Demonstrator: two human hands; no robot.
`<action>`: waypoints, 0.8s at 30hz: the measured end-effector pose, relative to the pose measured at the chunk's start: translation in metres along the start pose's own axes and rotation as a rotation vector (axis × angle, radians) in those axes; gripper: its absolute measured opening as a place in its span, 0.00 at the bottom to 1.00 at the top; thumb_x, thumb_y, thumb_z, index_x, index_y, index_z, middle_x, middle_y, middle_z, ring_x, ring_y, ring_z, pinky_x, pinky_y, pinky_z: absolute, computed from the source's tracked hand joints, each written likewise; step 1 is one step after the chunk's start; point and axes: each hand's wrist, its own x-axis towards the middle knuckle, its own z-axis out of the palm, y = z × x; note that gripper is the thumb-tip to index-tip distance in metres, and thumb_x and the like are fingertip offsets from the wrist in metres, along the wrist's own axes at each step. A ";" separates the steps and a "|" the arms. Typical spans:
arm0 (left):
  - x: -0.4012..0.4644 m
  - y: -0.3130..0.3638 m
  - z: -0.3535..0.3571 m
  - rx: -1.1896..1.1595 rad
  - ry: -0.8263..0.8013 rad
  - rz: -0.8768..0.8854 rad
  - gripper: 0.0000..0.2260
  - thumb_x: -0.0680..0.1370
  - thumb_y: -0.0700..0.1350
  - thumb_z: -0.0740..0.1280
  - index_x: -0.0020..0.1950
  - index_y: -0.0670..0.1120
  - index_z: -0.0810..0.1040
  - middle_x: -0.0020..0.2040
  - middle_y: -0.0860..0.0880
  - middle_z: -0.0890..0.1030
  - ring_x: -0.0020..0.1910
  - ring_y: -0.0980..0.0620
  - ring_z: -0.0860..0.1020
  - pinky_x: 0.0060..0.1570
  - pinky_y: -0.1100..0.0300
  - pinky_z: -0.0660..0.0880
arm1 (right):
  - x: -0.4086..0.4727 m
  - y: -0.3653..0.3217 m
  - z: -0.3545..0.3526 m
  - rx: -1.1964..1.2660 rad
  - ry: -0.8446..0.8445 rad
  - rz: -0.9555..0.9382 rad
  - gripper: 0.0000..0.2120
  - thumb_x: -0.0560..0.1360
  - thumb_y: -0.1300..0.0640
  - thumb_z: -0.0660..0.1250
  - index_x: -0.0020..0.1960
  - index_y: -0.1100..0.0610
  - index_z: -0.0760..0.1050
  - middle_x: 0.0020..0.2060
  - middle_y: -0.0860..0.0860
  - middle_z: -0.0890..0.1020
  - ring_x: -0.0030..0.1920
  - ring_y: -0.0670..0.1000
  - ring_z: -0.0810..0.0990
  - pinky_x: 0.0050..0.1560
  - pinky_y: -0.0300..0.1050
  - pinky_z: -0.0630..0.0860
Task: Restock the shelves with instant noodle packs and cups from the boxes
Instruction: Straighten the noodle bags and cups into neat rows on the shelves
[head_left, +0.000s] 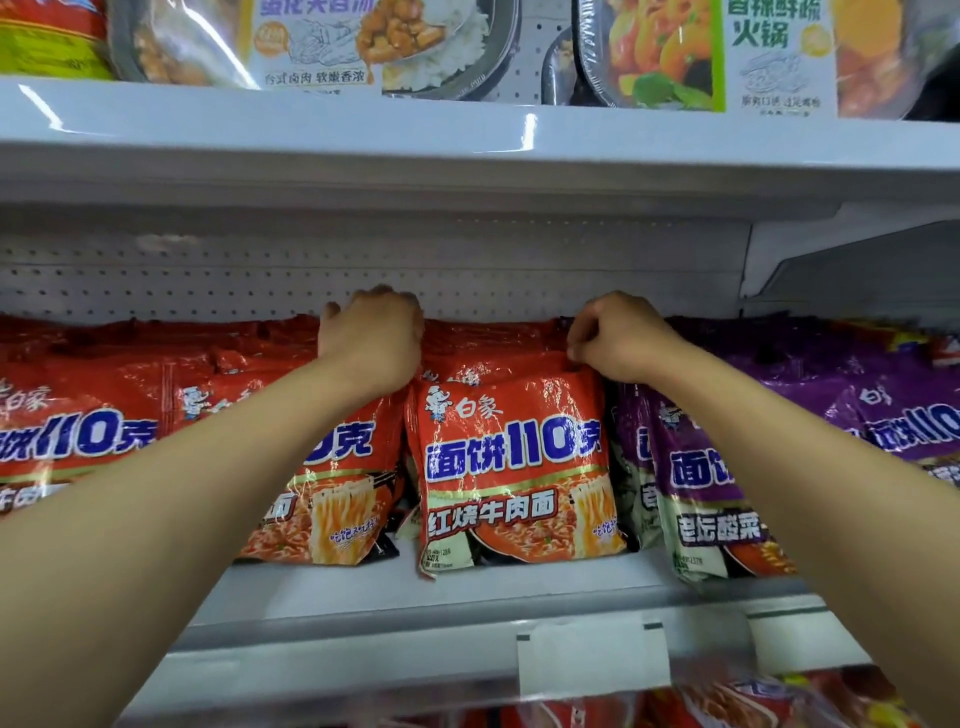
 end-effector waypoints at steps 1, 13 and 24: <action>-0.008 0.002 -0.004 -0.010 0.076 0.033 0.10 0.79 0.45 0.60 0.58 0.46 0.76 0.60 0.44 0.76 0.61 0.43 0.72 0.65 0.45 0.62 | -0.004 0.000 -0.004 0.025 0.012 -0.032 0.11 0.75 0.59 0.69 0.58 0.58 0.77 0.57 0.53 0.78 0.52 0.49 0.75 0.48 0.40 0.69; -0.114 0.032 0.028 0.132 -0.074 0.243 0.50 0.66 0.67 0.70 0.76 0.53 0.42 0.77 0.44 0.40 0.76 0.42 0.41 0.73 0.42 0.40 | -0.048 -0.009 0.007 -0.490 -0.219 -0.144 0.47 0.59 0.40 0.78 0.72 0.50 0.61 0.67 0.51 0.68 0.68 0.55 0.62 0.71 0.56 0.53; -0.102 0.025 0.033 0.273 0.016 0.238 0.55 0.66 0.69 0.69 0.76 0.48 0.38 0.76 0.42 0.46 0.76 0.41 0.45 0.72 0.41 0.43 | -0.054 0.006 0.020 -0.394 0.032 -0.205 0.45 0.59 0.38 0.77 0.70 0.49 0.63 0.66 0.51 0.67 0.70 0.54 0.58 0.72 0.56 0.47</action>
